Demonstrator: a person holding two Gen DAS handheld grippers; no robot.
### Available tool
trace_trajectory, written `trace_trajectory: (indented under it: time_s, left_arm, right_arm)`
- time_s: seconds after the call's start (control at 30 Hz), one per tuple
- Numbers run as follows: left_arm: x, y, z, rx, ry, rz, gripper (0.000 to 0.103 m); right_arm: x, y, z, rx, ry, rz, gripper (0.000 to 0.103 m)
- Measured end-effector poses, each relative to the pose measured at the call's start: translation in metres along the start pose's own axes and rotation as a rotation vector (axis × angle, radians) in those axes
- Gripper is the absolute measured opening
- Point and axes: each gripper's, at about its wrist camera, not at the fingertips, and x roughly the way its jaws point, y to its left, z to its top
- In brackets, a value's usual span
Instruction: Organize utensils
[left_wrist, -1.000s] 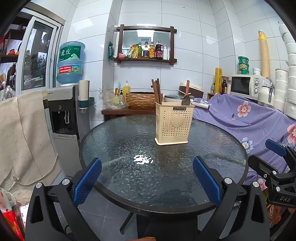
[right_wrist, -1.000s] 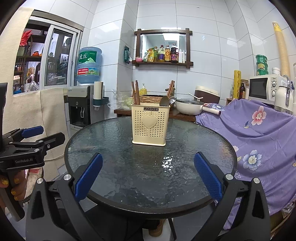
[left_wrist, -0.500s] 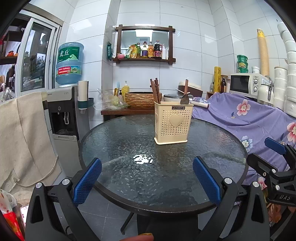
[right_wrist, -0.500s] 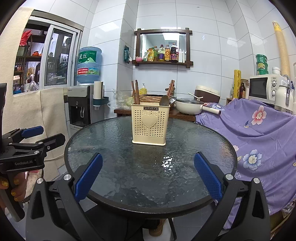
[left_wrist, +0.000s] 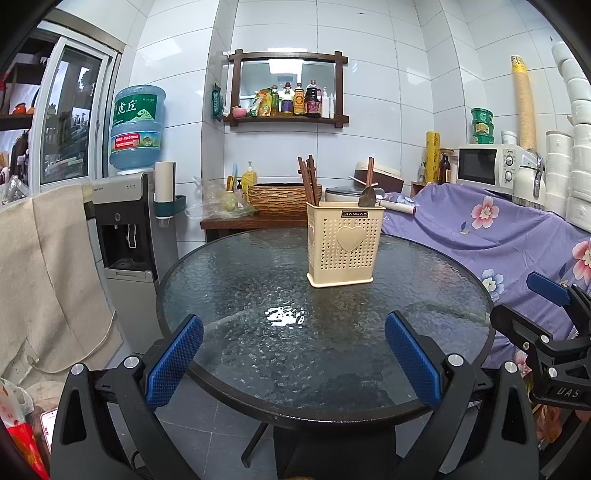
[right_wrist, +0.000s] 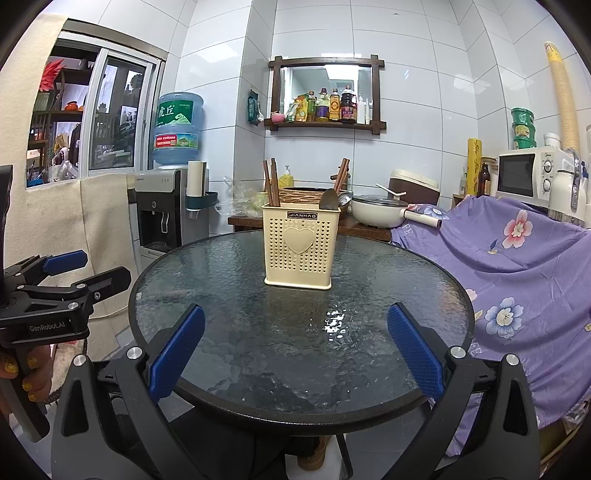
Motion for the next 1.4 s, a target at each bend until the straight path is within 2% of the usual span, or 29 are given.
trace_trajectory:
  time_s: [0.17, 0.6, 1.4]
  left_arm:
    - [-0.003, 0.003, -0.001, 0.001, -0.027, 0.019, 0.097]
    - [0.0, 0.01, 0.0, 0.006, 0.004, 0.004, 0.097]
    - [0.001, 0.008, -0.002, 0.026, 0.007, 0.002, 0.097]
  right_arm:
    - [0.002, 0.0, -0.002, 0.004, 0.006, -0.002, 0.097]
    - [0.005, -0.001, -0.002, 0.007, 0.015, -0.01, 0.097]
    - [0.007, -0.004, -0.002, 0.002, 0.019, -0.015, 0.097]
